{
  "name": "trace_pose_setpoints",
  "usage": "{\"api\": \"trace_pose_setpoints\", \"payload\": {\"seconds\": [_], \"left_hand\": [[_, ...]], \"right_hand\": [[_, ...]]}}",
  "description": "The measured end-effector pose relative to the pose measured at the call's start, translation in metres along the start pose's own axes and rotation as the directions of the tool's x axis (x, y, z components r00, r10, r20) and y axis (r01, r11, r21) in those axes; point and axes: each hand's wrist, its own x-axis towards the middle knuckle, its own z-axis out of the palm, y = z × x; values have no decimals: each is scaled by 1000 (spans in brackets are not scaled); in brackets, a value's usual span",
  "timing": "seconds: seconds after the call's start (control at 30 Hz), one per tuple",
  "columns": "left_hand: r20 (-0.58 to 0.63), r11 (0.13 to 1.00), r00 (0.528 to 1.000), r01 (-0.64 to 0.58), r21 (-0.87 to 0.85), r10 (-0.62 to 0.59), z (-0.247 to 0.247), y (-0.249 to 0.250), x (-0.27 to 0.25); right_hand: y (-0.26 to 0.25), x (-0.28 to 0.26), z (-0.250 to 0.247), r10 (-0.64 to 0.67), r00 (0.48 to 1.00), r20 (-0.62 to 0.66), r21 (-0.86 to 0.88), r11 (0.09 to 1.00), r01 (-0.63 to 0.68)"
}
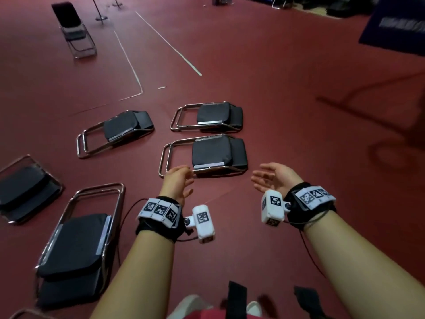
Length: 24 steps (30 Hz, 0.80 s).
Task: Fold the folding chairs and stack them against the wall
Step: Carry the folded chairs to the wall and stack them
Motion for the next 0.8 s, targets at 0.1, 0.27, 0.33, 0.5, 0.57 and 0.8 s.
{"api": "trace_pose_setpoints", "payload": {"seconds": [0.1,0.27,0.33,0.5,0.57,0.8], "left_hand": [[15,1000,1000,14,-8,-14,26,13,51],[93,996,991,93,5,-93,75,33,152],[122,995,987,103,7,-103,100,50,199],[212,994,971,95,58,-105,159,108,300],[255,992,961,93,87,-112,175,130,327],[242,976,953,142,165,-180,228,157,424]], "right_hand": [[-29,48,0,-1,999,-45,16,1000,2],[-74,131,7,6,991,-132,46,999,0],[-98,166,14,-13,987,-160,59,998,23],[-168,237,36,-21,969,-246,92,995,45],[-189,259,43,-32,966,-257,108,992,62],[-240,350,50,27,965,-259,138,990,9]]}}
